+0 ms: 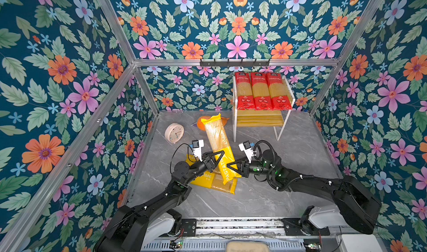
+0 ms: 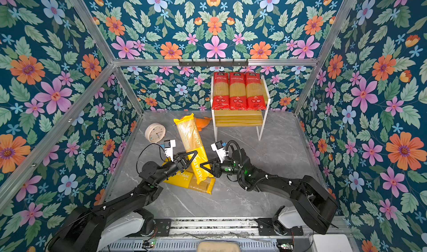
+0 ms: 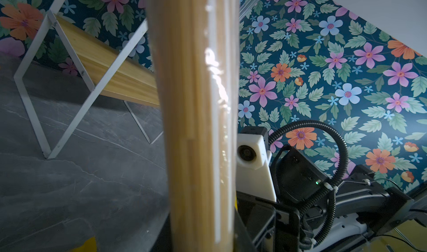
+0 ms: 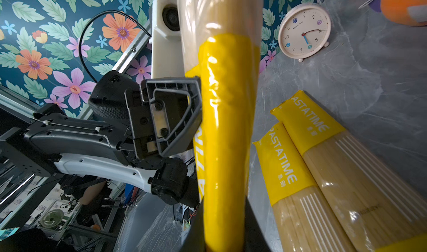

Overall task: Place and organize the pasta boxes and bags onto the shelf
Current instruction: 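Lift the yellow bag upright with the right gripper while the left gripper steadies it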

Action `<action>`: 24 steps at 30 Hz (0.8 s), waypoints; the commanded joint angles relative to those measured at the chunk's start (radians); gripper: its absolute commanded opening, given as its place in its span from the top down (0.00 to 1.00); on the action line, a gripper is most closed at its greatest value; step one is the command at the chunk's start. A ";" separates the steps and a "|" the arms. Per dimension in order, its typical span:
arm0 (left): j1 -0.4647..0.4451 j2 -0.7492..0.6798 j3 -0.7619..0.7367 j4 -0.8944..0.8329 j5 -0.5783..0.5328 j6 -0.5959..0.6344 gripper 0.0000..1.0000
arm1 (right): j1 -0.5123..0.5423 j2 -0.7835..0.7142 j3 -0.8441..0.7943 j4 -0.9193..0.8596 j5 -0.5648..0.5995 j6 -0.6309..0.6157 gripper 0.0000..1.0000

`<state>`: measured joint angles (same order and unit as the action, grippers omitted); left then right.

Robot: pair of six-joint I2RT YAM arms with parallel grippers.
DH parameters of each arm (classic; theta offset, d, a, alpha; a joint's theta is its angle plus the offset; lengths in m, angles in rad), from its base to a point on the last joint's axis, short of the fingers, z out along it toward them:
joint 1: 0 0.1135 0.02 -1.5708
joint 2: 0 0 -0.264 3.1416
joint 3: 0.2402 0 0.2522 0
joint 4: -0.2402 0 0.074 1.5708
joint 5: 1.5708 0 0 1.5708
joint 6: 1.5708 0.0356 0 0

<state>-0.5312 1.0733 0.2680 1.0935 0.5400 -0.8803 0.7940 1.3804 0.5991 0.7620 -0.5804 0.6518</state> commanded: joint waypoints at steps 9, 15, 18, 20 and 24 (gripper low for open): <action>-0.001 0.021 0.037 0.135 -0.015 0.017 0.88 | 0.004 0.035 -0.130 0.301 0.056 0.100 0.49; -0.006 0.103 0.049 0.280 -0.047 -0.070 0.88 | 0.005 0.086 -0.196 0.434 0.091 0.177 0.46; -0.030 0.148 0.071 0.321 -0.038 -0.088 0.87 | 0.005 0.090 -0.198 0.425 0.136 0.166 0.48; -0.050 0.163 0.079 0.320 -0.050 -0.081 0.87 | 0.005 0.091 -0.188 0.424 0.141 0.163 0.49; -0.081 0.181 0.086 0.329 -0.064 -0.077 0.87 | 0.005 0.098 -0.177 0.451 0.160 0.165 0.59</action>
<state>-0.5995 1.2545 0.3408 1.2427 0.4732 -0.9436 0.7994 1.4723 0.4137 1.1378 -0.4679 0.8078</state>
